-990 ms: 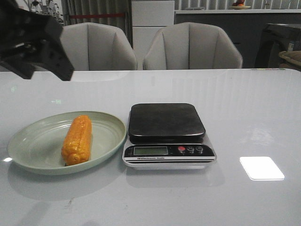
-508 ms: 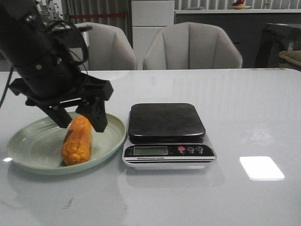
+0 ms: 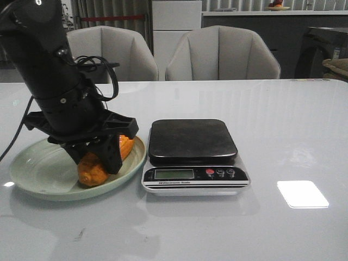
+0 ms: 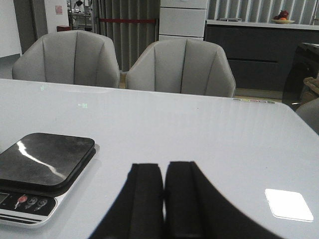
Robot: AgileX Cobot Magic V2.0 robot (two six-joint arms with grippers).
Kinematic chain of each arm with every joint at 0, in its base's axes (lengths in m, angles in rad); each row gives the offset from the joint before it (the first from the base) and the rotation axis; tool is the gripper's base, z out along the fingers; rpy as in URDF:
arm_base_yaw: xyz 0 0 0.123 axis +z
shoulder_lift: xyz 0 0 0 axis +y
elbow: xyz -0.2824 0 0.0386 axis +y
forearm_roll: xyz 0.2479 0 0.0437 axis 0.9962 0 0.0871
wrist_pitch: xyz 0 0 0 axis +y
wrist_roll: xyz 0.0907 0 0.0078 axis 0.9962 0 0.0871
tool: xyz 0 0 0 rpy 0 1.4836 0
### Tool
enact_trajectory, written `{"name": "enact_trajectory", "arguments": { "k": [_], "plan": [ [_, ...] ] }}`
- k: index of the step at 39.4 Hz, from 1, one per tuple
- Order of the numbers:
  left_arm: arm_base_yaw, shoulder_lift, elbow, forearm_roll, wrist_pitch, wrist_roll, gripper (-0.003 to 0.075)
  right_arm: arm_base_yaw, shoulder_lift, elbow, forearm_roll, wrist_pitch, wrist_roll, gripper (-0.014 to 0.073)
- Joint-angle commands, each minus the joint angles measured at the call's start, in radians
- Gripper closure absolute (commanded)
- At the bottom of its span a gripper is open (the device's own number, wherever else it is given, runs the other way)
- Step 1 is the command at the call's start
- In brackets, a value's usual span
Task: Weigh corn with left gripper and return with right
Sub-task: 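Lower the left gripper onto the corn cob on the plate and close, then lift the corn with the left gripper and lower it onto the scale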
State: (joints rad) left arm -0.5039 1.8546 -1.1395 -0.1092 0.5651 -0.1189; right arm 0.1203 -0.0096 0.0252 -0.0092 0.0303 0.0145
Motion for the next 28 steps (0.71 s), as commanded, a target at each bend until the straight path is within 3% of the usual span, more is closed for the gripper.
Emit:
{"name": "enact_trajectory", "arguments": {
  "k": [1, 12, 19, 28],
  "plan": [
    [-0.004, -0.038, -0.027, -0.011, -0.028, -0.008, 0.0606, -0.006, -0.019, 0.011, -0.011, -0.084, 0.002, 0.0417],
    [-0.018, -0.060, -0.154, -0.036, -0.015, -0.008, 0.0607, -0.006, -0.019, 0.011, -0.011, -0.084, 0.002, 0.0417],
    [-0.063, -0.059, -0.244, -0.120, -0.050, -0.008, 0.0606, -0.006, -0.019, 0.011, -0.011, -0.084, 0.002, 0.0417],
    [-0.106, -0.002, -0.249, -0.292, -0.125, -0.008, 0.0603, -0.006, -0.019, 0.011, -0.011, -0.084, 0.002, 0.0417]
  ]
}}
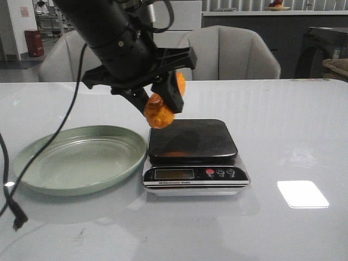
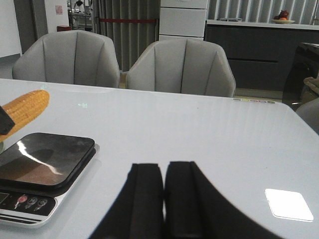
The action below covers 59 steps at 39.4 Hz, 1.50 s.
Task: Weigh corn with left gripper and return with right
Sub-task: 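Lift the corn with the left gripper and lower it onto the scale, then open the left gripper and raise it away from the corn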
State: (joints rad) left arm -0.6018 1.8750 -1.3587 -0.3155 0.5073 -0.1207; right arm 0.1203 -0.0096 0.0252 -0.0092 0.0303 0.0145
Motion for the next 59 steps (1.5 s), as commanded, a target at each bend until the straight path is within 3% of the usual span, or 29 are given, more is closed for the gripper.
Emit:
{"name": "enact_trajectory", "arguments": {
  "k": [1, 5, 8, 16, 19, 34, 45, 51, 59],
  "plan": [
    [-0.010, -0.015, -0.030, -0.110, -0.072, -0.006, 0.0603, -0.006, -0.019, 0.011, -0.011, -0.084, 0.002, 0.0417],
    [-0.010, 0.009, -0.030, -0.163, -0.094, -0.006, 0.0597, -0.006, -0.019, 0.011, -0.011, -0.084, 0.002, 0.0417],
    [-0.010, 0.013, -0.030, -0.166, -0.095, -0.006, 0.0551, -0.006, -0.019, 0.011, -0.011, -0.084, 0.002, 0.0417],
    [-0.034, 0.013, -0.030, -0.175, -0.095, -0.006, 0.0309, -0.006, -0.019, 0.011, -0.011, -0.084, 0.002, 0.0417],
    [-0.051, 0.015, -0.030, -0.175, -0.100, -0.004, 0.0260, -0.006, -0.019, 0.011, -0.011, -0.084, 0.002, 0.0417],
    [-0.053, 0.013, -0.030, -0.181, -0.133, -0.004, 0.0254, -0.006, -0.019, 0.011, -0.011, -0.084, 0.002, 0.0417],
    [0.020, -0.075, -0.012, -0.099, 0.000, -0.004, 0.0260, -0.006, -0.019, 0.011, -0.011, -0.084, 0.002, 0.0417],
    [0.025, -0.190, 0.074, 0.009, 0.022, -0.004, 0.0260, -0.006, -0.019, 0.011, -0.011, -0.084, 0.002, 0.0417],
    [0.025, -0.403, 0.266, 0.039, -0.057, -0.004, 0.0260, -0.006, -0.019, 0.011, -0.011, -0.084, 0.002, 0.0417]
  ]
}}
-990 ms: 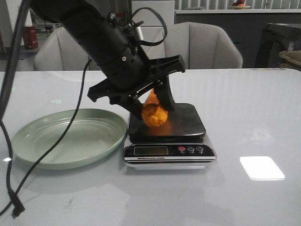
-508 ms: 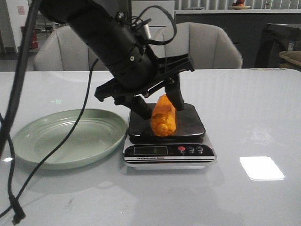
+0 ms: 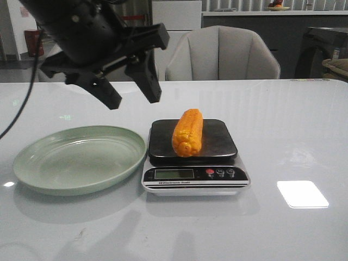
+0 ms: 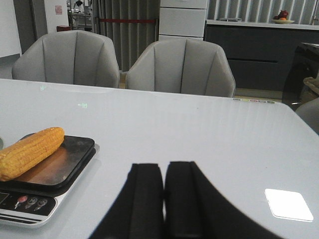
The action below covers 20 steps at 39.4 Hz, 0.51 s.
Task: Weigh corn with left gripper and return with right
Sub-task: 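Open the left gripper and raise it away from the corn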
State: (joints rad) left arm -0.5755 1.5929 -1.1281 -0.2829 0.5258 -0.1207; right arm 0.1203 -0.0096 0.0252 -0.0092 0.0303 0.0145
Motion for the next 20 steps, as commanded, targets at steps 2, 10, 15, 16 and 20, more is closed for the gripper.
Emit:
{"name": "enact_trajectory", "arguments": {
  "k": [2, 10, 15, 16, 20],
  "plan": [
    [-0.001, -0.193, 0.092, 0.016, -0.095, -0.004, 0.0260, -0.006, -0.019, 0.011, -0.011, -0.084, 0.002, 0.0417],
    [-0.001, -0.465, 0.274, 0.048, -0.112, 0.002, 0.0260, -0.006, -0.019, 0.011, -0.011, -0.084, 0.002, 0.0417],
    [-0.001, -0.651, 0.378, 0.071, -0.112, 0.002, 0.0260, -0.006, -0.019, 0.011, -0.011, -0.084, 0.002, 0.0417],
    [-0.001, -0.692, 0.399, 0.077, -0.112, 0.002, 0.0260, -0.006, -0.019, 0.011, -0.011, -0.084, 0.002, 0.0417],
    [-0.001, -0.835, 0.472, 0.077, -0.112, 0.002, 0.0261, -0.006, -0.019, 0.011, -0.011, -0.084, 0.002, 0.0417]
  ]
}}
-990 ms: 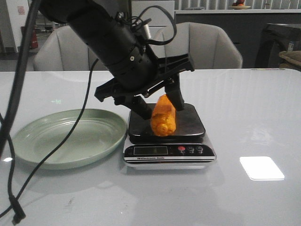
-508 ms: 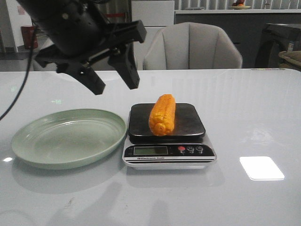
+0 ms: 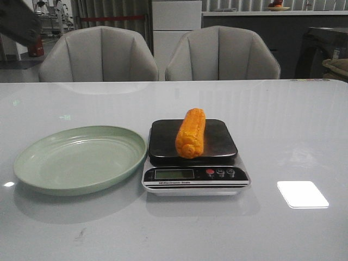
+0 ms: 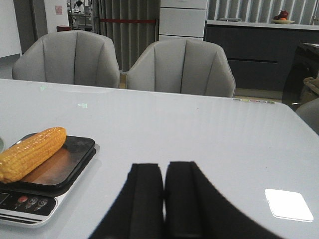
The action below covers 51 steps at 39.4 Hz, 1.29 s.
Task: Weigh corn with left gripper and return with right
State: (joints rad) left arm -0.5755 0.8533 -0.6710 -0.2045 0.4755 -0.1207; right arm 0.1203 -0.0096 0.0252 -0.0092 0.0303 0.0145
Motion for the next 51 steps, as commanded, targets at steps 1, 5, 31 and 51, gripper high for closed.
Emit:
{"name": "enact_trajectory", "arguments": {
  "k": [1, 5, 31, 51],
  "plan": [
    [-0.001, -0.133, 0.033, -0.001, -0.060, 0.002, 0.0262, -0.006, -0.019, 0.011, -0.011, -0.084, 0.002, 0.0417],
    [-0.001, -0.265, 0.101, 0.007, -0.054, 0.002, 0.0262, -0.006, -0.019, 0.011, -0.011, -0.084, 0.002, 0.0417],
    [-0.001, -0.879, 0.304, 0.137, -0.012, 0.004, 0.0607, -0.006, -0.019, 0.011, -0.011, -0.116, 0.002, 0.0417],
    [-0.001, -0.877, 0.309, 0.137, -0.005, 0.004, 0.0607, -0.006, 0.180, -0.203, -0.001, -0.167, 0.048, 0.0417]
  ]
}}
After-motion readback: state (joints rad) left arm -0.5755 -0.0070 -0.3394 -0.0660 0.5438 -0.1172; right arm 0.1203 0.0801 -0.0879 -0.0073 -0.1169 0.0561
